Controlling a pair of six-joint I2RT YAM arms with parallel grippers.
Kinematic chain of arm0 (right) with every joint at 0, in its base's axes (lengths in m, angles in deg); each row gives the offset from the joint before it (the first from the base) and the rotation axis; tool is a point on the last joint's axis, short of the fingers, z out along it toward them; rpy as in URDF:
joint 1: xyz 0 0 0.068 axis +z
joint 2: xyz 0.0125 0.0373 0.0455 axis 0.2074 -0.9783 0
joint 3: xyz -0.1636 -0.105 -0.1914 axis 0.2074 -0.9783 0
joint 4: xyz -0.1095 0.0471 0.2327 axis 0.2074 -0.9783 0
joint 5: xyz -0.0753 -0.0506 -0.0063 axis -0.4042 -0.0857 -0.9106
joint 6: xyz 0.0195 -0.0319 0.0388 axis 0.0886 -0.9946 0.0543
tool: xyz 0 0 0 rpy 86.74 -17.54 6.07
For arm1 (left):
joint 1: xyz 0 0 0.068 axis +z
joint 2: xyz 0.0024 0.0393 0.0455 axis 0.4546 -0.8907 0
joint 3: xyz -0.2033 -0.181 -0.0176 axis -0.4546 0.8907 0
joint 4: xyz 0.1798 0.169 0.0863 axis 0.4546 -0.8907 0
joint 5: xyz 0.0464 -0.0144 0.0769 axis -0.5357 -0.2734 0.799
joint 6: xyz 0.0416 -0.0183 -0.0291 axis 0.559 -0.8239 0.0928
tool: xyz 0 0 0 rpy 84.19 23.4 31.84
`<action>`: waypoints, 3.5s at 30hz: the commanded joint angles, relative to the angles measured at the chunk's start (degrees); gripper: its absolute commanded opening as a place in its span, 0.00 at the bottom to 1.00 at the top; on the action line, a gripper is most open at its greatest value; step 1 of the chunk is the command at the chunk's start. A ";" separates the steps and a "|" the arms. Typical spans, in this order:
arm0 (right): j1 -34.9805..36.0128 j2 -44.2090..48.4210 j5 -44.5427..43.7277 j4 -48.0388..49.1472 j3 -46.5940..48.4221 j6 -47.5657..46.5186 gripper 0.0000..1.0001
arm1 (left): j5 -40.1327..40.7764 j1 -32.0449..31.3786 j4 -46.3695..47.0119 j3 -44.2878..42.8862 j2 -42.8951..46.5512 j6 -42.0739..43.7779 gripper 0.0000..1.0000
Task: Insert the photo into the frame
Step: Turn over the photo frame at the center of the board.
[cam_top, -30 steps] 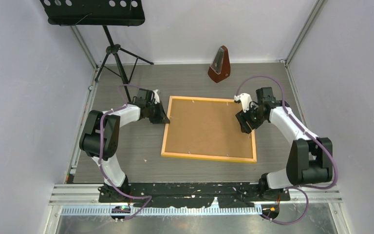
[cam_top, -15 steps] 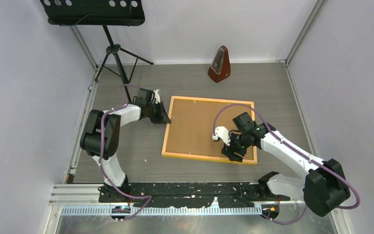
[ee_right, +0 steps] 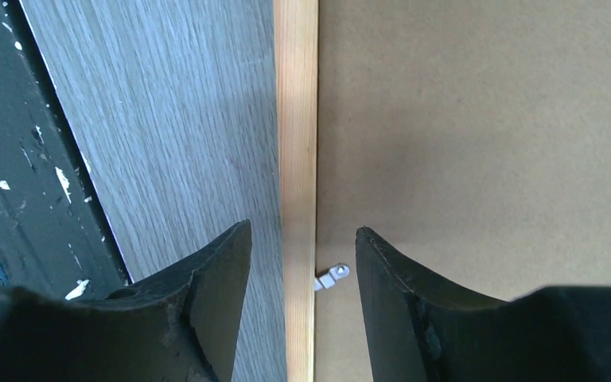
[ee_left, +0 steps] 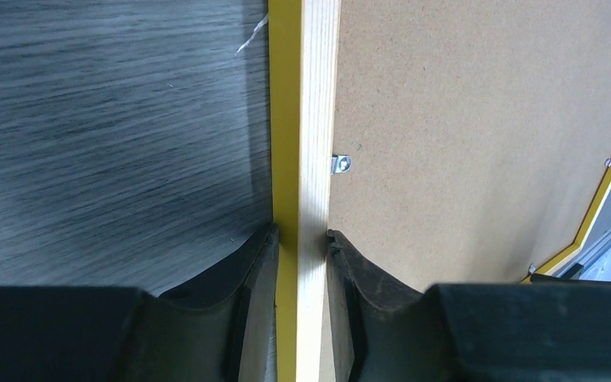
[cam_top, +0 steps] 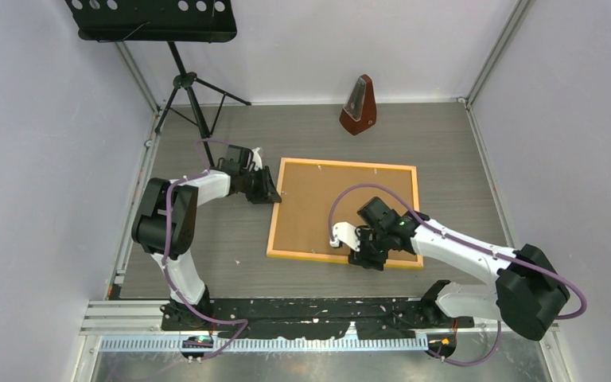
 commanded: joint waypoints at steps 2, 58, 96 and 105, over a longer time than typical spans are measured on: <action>3.41 -3.09 -2.26 3.19 2.37 0.61 0.57 | -0.51 0.03 -6.18 -0.60 -1.58 1.26 0.35; 7.03 -0.25 -4.84 0.80 4.64 2.02 0.06 | -1.20 2.87 -14.27 -6.82 6.25 16.09 0.48; -1.95 -3.13 8.83 -12.28 26.35 6.80 0.06 | 31.55 -43.66 -7.83 15.03 44.43 63.73 1.00; -3.49 -3.45 10.28 -12.33 26.51 7.56 0.06 | 38.34 -44.54 9.44 21.58 39.81 69.94 0.96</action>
